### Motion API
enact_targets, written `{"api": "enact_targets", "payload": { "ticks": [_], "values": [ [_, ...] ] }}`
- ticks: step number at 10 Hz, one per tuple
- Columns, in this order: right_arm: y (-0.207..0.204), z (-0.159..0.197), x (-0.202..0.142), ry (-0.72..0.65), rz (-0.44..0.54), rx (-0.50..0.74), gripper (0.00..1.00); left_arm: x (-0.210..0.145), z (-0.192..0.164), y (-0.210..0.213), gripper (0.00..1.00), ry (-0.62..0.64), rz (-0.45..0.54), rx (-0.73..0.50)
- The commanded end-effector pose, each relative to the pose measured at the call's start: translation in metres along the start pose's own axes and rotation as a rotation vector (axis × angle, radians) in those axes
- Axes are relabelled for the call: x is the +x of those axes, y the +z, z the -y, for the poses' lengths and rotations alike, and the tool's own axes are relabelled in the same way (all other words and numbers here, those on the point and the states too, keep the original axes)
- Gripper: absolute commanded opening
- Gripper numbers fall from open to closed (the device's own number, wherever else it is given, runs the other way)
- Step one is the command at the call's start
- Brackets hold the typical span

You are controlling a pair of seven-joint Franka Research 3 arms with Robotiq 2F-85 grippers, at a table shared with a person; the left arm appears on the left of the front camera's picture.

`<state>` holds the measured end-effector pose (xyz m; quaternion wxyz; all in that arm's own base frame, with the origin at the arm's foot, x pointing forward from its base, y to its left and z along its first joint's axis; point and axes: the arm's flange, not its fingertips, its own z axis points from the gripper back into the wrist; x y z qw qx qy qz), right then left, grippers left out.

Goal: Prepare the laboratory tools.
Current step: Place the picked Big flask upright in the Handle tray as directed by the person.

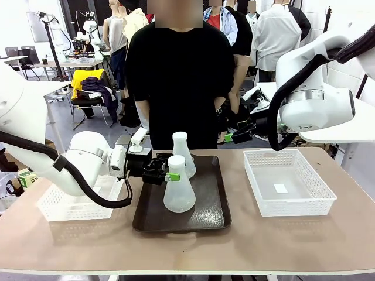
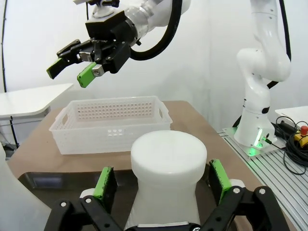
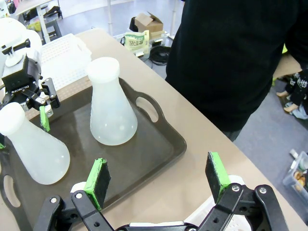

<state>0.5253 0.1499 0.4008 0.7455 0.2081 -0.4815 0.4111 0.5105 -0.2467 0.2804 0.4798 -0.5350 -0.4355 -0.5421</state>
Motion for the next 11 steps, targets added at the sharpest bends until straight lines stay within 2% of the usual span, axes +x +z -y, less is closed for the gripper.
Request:
{"api": "enact_targets", "payload": {
  "ticks": [1,11],
  "values": [
    [0.0005,-0.0004,-0.0003,-0.002,0.0,0.0,1.0,0.0008,0.0003,-0.001,1.0,-0.01,0.007,-0.003],
    [0.0005,-0.0004,-0.0003,-0.002,0.0,0.0,1.0,0.0008,0.0003,-0.001,1.0,-0.01,0.007,-0.003]
  ]
}}
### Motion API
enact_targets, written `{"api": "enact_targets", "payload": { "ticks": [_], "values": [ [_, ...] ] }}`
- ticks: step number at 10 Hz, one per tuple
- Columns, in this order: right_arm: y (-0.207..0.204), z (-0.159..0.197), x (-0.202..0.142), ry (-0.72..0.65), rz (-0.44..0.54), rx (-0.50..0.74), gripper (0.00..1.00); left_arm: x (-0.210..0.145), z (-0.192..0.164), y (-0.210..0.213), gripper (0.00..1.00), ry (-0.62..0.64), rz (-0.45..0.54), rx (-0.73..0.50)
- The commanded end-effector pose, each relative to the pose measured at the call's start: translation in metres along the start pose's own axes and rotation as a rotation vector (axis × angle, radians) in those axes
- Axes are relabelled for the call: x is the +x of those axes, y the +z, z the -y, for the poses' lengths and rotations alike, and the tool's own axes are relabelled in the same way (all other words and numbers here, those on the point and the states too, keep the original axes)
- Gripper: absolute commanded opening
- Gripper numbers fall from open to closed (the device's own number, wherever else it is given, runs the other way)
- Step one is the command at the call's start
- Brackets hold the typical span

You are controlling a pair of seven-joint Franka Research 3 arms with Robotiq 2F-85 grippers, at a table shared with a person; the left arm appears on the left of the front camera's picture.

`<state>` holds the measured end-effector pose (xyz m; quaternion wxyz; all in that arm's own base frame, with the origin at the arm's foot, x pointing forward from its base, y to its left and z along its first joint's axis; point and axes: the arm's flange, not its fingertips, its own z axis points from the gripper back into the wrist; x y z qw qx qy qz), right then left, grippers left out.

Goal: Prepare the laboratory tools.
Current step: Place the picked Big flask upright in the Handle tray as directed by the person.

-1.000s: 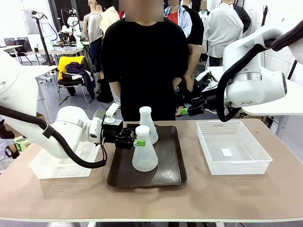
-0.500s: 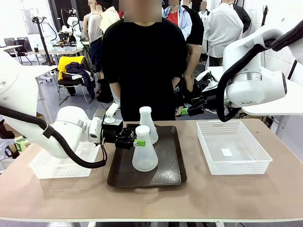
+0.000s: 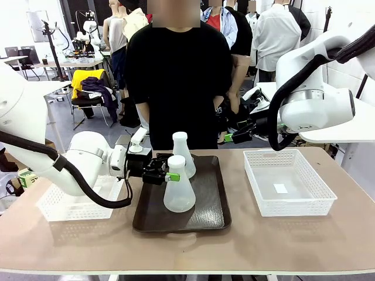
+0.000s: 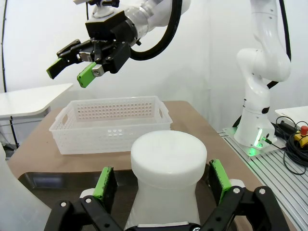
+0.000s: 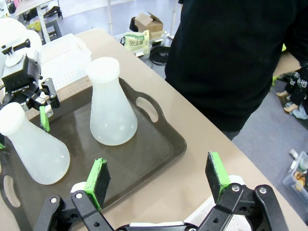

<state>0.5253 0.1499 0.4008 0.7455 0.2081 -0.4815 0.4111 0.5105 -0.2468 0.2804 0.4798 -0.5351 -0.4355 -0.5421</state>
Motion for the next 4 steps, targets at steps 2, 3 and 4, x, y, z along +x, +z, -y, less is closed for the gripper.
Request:
{"api": "enact_targets", "payload": {
  "ticks": [2,3,4],
  "values": [
    [0.0005,-0.0004,-0.0003,-0.002,0.0,0.0,1.0,0.0008,0.0003,-0.001,1.0,-0.01,0.007,-0.003],
    [0.0005,-0.0004,-0.0003,-0.002,0.0,0.0,1.0,0.0008,0.0003,-0.001,1.0,-0.01,0.007,-0.003],
    [0.0005,-0.0004,-0.0003,-0.002,0.0,0.0,1.0,0.0008,0.0003,-0.001,1.0,-0.01,0.007,-0.003]
  ]
}}
